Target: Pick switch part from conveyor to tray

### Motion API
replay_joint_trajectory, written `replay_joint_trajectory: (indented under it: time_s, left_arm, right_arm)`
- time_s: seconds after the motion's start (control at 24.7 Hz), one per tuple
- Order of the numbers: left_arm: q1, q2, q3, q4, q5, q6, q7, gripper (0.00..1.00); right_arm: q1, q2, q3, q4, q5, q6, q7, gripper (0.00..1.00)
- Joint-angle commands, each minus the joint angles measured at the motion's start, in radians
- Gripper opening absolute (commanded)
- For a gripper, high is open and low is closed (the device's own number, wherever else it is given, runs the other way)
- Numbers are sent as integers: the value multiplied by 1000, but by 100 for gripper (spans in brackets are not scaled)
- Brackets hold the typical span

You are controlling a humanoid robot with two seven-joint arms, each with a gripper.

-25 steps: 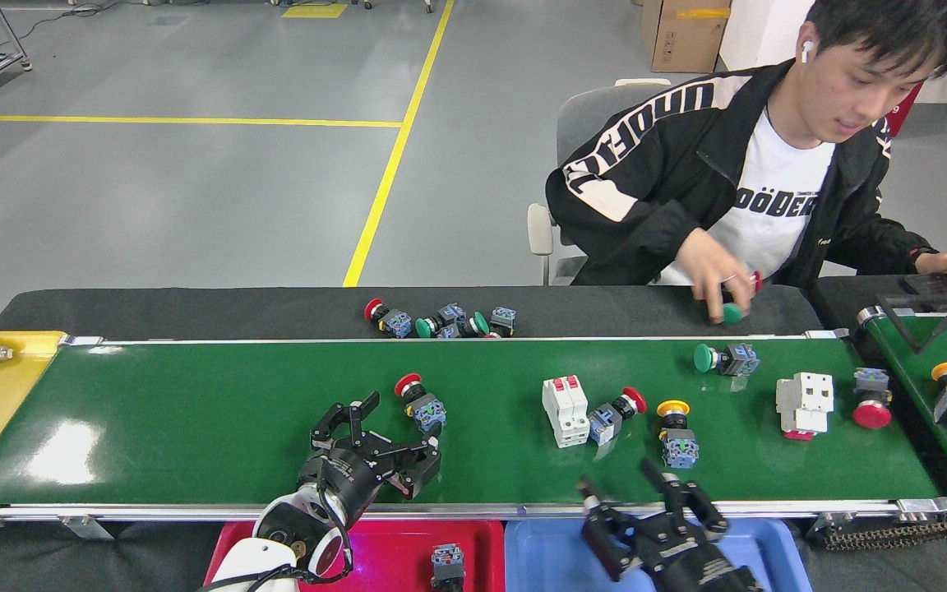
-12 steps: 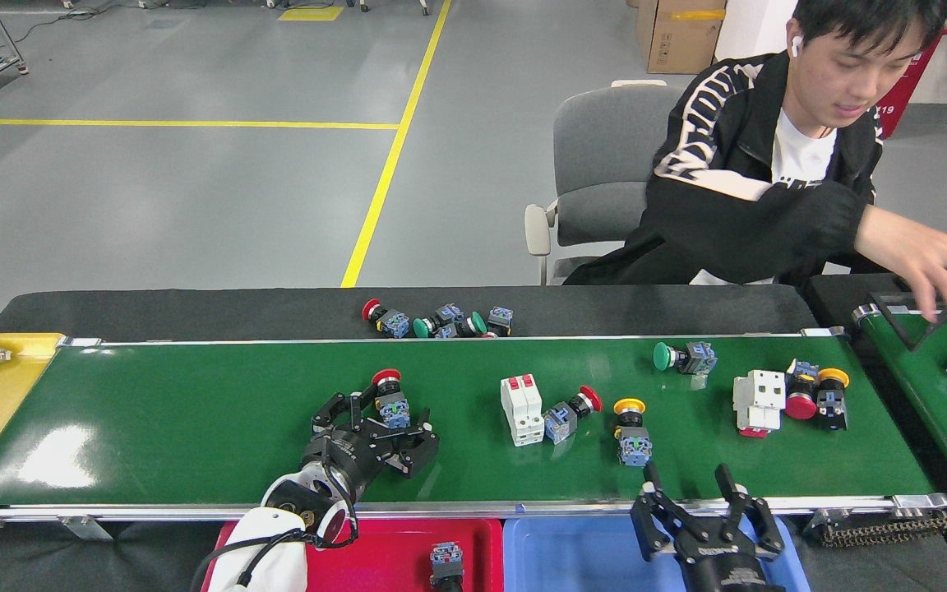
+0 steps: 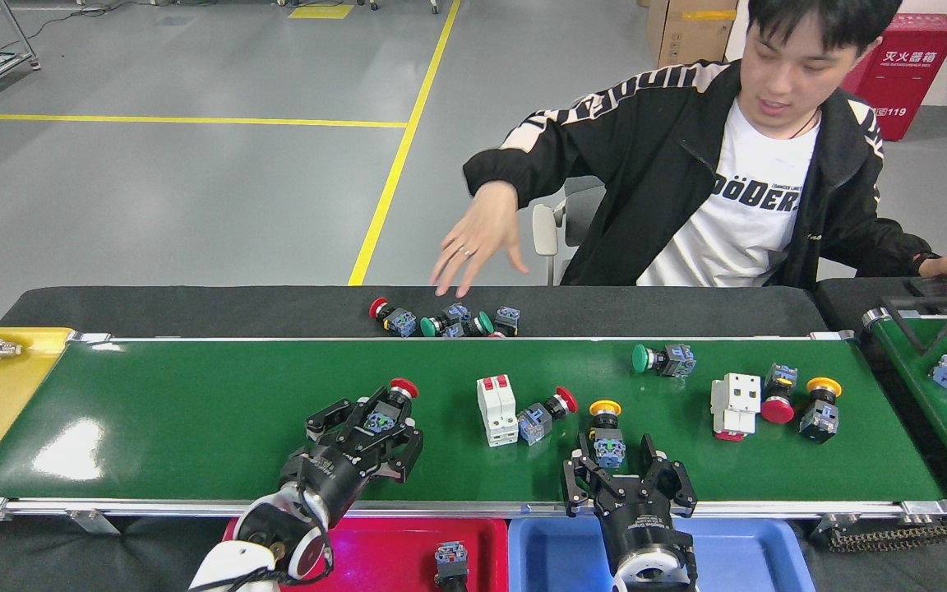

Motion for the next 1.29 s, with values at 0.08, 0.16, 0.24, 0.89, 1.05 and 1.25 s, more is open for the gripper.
replay_joint_trajectory:
  time_s: [0.08, 0.16, 0.24, 0.89, 1.05, 1.25]
  left_arm:
    - [158, 36, 98, -115, 2, -172, 31, 20]
    - [181, 37, 107, -115, -4, -177, 33, 69]
    - [194, 42, 105, -110, -4, -180, 34, 100]
    - [252, -141, 434, -138, 0, 104, 24, 100]
    - [238, -144, 418, -142, -1, 105, 24, 100]
    - [97, -151, 306, -49, -111, 159, 24, 100]
  right_arm:
    - [-22, -4, 16, -15, -1, -30, 10, 2]
    - [-20, -4, 16, -23, -2, -34, 10, 2]
    - [-13, -6, 16, -50, -4, -47, 11, 2]
    - [336, -18, 76, -347, -77, -762, 48, 99]
    - [309, -4, 58, -345, -88, -751, 48, 99]
    - [257, 45, -159, -357, -129, -719, 43, 96]
